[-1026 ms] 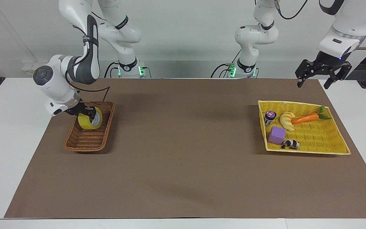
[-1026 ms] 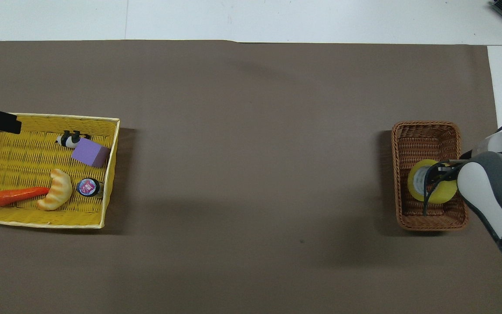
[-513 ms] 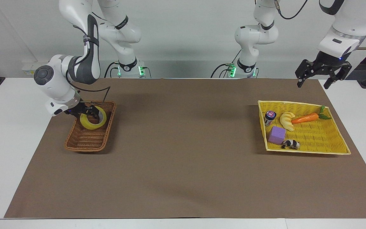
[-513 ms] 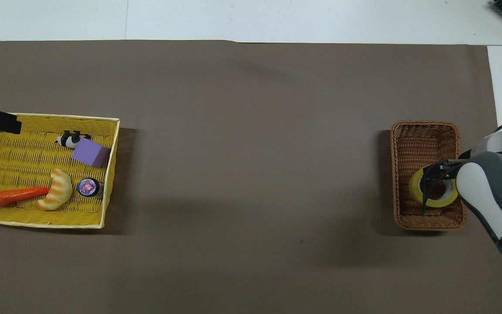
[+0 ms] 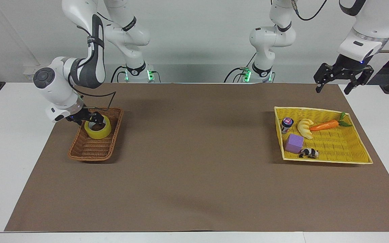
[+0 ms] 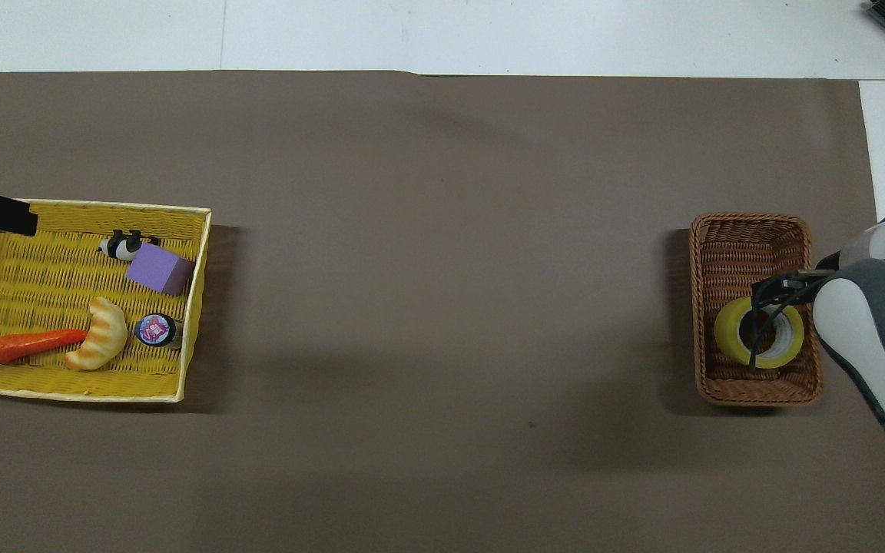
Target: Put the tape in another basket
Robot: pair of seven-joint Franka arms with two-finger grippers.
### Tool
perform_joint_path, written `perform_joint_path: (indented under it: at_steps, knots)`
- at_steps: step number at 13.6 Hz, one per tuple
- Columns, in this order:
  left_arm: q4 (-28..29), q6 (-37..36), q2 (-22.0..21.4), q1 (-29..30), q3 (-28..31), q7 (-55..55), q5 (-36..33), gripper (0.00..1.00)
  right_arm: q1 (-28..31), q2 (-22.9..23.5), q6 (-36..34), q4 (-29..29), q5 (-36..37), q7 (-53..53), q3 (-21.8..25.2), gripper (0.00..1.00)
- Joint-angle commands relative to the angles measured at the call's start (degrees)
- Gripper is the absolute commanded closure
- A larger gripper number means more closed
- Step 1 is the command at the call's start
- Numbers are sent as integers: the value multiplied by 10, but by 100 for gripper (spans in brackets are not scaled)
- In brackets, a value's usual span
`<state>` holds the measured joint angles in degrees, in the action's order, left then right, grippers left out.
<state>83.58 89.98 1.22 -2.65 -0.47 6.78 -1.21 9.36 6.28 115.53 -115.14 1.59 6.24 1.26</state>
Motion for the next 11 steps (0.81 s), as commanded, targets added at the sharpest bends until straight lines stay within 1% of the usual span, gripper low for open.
perform_joint_path:
  at_steps: [1,2,4,7,9,11]
  knots:
    - [-9,-14,0,7,-6,1,-7,0,0,7,-4,68,9,6,-7,0]
    - [-9,-14,0,7,-6,1,-7,0,-1,9,-3,89,5,-1,-9,0]
    - [-9,-14,0,7,-6,1,-7,0,-27,10,7,122,0,-40,-9,0]
    - [-9,-14,0,7,-6,2,-7,0,-68,10,0,166,-6,-90,-9,0]
    - [-9,-14,0,7,-6,1,-7,0,-70,7,-34,186,-10,-89,-21,0]
    - [-9,-14,0,7,-6,1,-7,0,-69,4,-107,231,-7,-77,-30,0]
